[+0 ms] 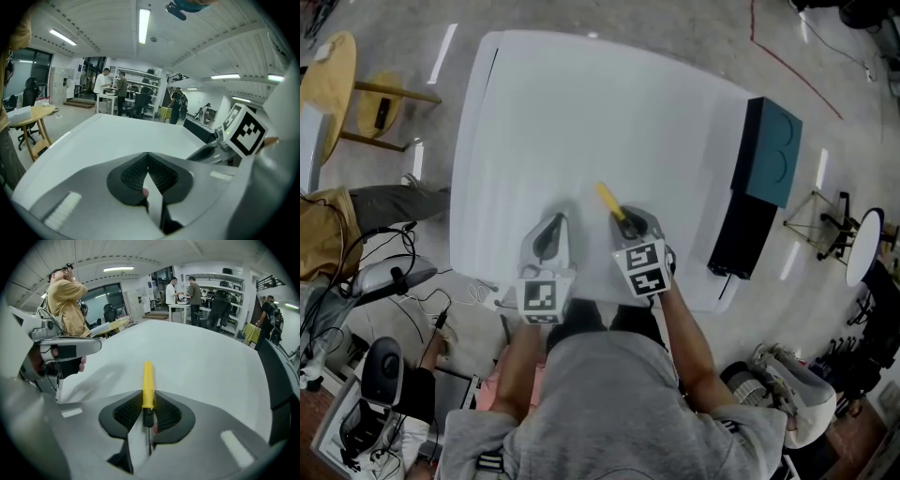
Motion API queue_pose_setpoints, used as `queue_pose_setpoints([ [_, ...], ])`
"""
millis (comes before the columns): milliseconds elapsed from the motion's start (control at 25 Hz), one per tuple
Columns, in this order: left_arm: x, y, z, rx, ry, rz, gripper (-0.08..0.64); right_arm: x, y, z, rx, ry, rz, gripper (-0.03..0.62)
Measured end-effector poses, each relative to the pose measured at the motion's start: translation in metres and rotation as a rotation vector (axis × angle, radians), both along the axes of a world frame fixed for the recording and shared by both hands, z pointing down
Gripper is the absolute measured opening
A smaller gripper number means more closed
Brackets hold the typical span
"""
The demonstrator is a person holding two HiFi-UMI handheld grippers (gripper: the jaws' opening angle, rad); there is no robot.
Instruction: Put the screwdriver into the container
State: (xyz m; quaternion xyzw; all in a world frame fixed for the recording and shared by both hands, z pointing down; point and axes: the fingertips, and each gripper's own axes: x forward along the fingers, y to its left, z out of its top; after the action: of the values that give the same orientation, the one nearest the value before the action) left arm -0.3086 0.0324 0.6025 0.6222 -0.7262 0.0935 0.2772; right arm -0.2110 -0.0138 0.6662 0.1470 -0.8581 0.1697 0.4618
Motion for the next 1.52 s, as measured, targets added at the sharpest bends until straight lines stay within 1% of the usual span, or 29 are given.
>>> queue_pose_setpoints([
  [320, 0.008, -0.007, -0.021, 0.042, -0.022, 0.035, 0.012, 0.004, -0.002, -0.022, 0.025, -0.039, 0.038, 0.08],
  [560, 0.001, -0.012, -0.04, 0.075, -0.045, 0.063, 0.012, -0.002, -0.008, -0.042, 0.05, -0.065, 0.075, 0.078],
  [800, 0.023, -0.02, -0.072, 0.121, -0.079, 0.101, 0.012, 0.018, -0.015, -0.077, 0.087, -0.113, 0.122, 0.078],
  [920, 0.04, -0.019, -0.076, 0.144, -0.088, 0.127, 0.012, 0.034, -0.013, -0.084, 0.111, -0.135, 0.149, 0.078],
  [1040, 0.058, -0.02, -0.076, 0.172, -0.096, 0.164, 0.012, 0.049, -0.013, -0.088, 0.141, -0.155, 0.181, 0.078],
  [1280, 0.061, -0.035, -0.112, 0.207, -0.101, 0.243, 0.012, 0.051, -0.024, -0.128, 0.174, -0.178, 0.262, 0.078],
  [1520, 0.093, -0.042, -0.118, 0.245, -0.102, 0.331, 0.012, 0.084, -0.025, -0.144, 0.23, -0.199, 0.35, 0.077],
])
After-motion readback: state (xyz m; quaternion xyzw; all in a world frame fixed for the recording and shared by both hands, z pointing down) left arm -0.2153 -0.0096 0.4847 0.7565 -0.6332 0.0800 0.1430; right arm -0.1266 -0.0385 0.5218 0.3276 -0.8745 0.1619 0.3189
